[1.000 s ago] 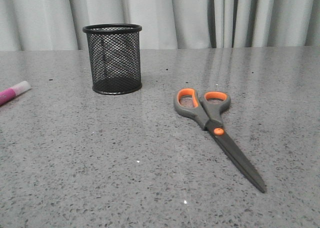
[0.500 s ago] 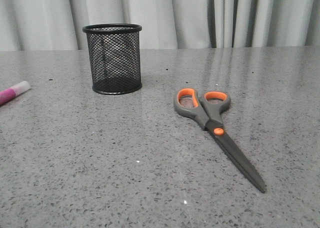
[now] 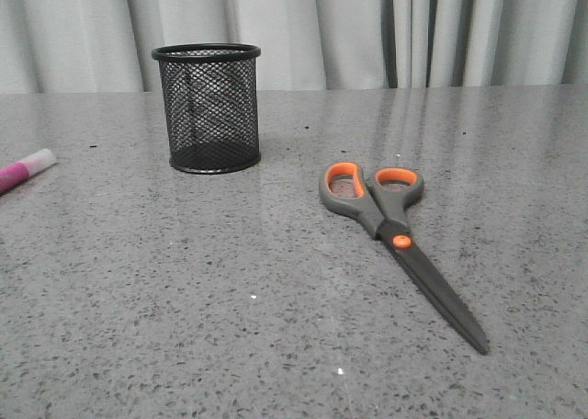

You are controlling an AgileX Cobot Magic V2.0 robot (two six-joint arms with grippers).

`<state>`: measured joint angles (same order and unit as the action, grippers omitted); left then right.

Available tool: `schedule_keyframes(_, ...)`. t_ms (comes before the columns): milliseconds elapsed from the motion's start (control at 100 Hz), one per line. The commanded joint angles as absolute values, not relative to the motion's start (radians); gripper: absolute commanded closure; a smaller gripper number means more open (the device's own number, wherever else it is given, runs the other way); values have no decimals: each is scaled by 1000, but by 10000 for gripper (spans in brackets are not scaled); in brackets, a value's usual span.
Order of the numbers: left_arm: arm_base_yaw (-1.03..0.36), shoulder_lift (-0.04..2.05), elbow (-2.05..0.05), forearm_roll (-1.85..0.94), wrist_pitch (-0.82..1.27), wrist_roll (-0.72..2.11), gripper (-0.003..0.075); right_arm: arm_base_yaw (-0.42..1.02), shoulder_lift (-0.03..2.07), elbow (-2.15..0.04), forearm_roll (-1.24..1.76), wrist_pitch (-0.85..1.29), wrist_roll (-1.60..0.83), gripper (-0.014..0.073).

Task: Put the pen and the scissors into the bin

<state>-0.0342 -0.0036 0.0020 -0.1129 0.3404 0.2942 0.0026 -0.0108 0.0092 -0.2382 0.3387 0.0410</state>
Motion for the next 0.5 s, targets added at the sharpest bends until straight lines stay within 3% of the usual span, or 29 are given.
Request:
schedule_keyframes(0,-32,-37,46,-119,303,282,739,-4,-31,24,-241,301,34,656)
schedule_keyframes(200,-32,-37,46,-119,303,282,739,-4,-31,24,-277,301,34,656)
schedule_keyframes(490,-32,-37,46,-119,303,282,739,-4,-31,24,-753,275,34,656)
